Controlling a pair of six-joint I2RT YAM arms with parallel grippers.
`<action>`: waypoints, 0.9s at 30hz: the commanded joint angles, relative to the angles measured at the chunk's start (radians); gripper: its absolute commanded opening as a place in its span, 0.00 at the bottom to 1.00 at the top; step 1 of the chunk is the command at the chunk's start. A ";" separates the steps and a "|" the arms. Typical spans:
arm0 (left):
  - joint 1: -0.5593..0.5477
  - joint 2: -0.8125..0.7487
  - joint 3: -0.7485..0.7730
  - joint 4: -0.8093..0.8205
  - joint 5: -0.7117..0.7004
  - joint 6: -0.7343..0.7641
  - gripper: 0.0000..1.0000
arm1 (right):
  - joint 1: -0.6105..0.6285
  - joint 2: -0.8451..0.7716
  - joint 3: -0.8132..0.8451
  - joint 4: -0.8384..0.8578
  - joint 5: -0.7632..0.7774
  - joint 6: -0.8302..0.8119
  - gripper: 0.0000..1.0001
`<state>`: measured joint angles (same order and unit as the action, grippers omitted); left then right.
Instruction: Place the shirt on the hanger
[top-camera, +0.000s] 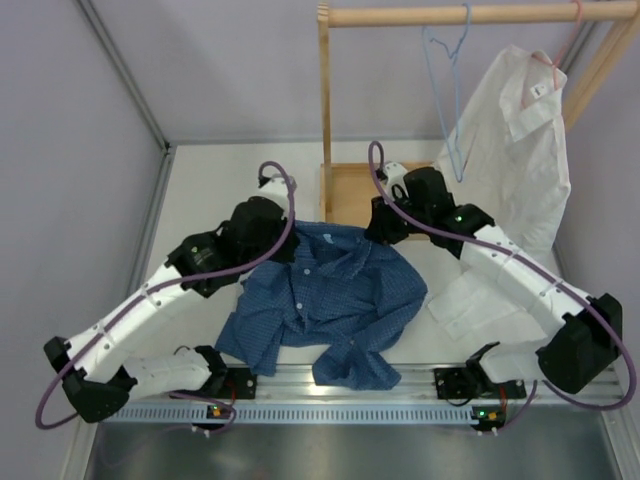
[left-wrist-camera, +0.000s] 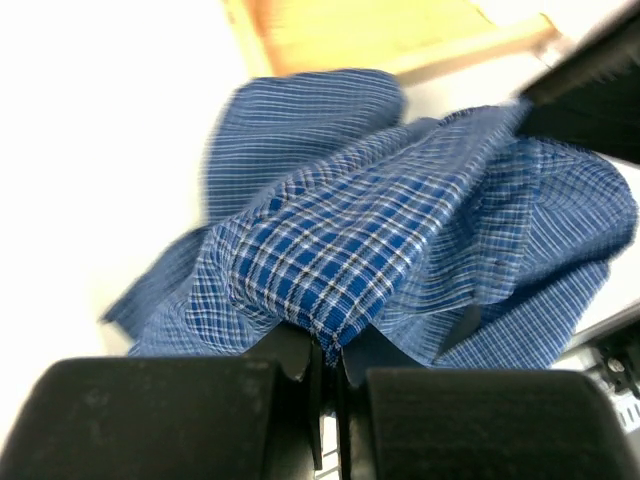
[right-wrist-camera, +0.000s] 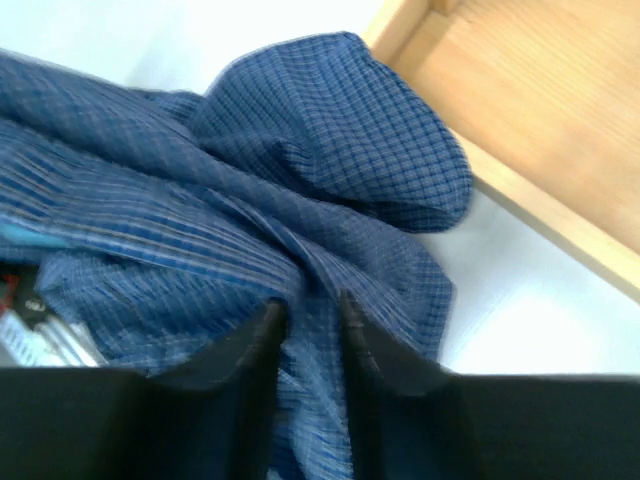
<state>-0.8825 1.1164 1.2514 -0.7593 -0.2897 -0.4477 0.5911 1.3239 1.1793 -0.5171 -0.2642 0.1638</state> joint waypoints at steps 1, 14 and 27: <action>0.091 -0.044 0.037 -0.103 0.115 0.064 0.00 | -0.014 -0.063 -0.004 0.034 0.027 0.005 0.32; 0.096 -0.004 -0.053 0.067 0.418 0.078 0.00 | 0.003 -0.213 0.062 -0.012 -0.161 -0.141 0.59; 0.096 -0.050 -0.155 0.091 0.137 -0.025 0.00 | 0.042 -0.258 0.332 -0.213 0.391 -0.023 0.75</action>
<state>-0.7891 1.1072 1.1213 -0.7143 -0.0475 -0.4267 0.6262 1.0618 1.3022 -0.6247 -0.1097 0.1135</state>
